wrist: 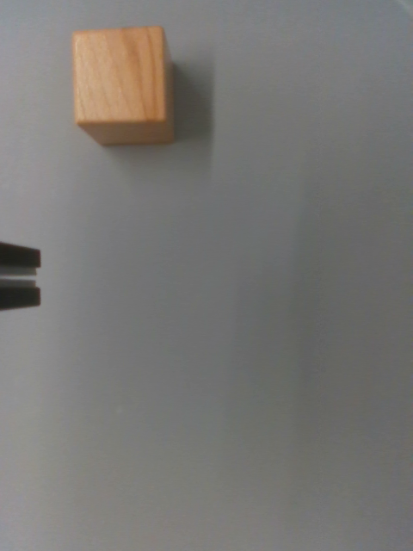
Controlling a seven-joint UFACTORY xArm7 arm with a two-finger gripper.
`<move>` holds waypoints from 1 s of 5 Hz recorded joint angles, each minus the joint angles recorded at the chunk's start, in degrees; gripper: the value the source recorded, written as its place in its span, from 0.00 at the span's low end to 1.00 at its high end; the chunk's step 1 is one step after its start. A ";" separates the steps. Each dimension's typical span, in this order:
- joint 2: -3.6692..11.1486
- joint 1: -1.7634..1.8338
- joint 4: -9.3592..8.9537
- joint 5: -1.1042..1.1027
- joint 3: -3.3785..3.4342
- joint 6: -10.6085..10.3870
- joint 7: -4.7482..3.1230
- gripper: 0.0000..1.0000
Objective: Push wooden cube
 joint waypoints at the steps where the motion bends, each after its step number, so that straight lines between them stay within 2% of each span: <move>1: 1.39 0.94 -1.70 -0.38 0.70 -2.67 1.74 0.00; 2: 1.39 0.94 -1.70 -0.38 0.70 -2.67 1.74 0.00; 3: 2.73 1.85 -3.35 -0.74 1.37 -5.26 3.42 0.00; 4: 2.73 1.85 -3.35 -0.74 1.37 -5.26 3.42 0.00; 5: 4.03 2.74 -4.95 -1.10 2.03 -7.76 5.05 0.00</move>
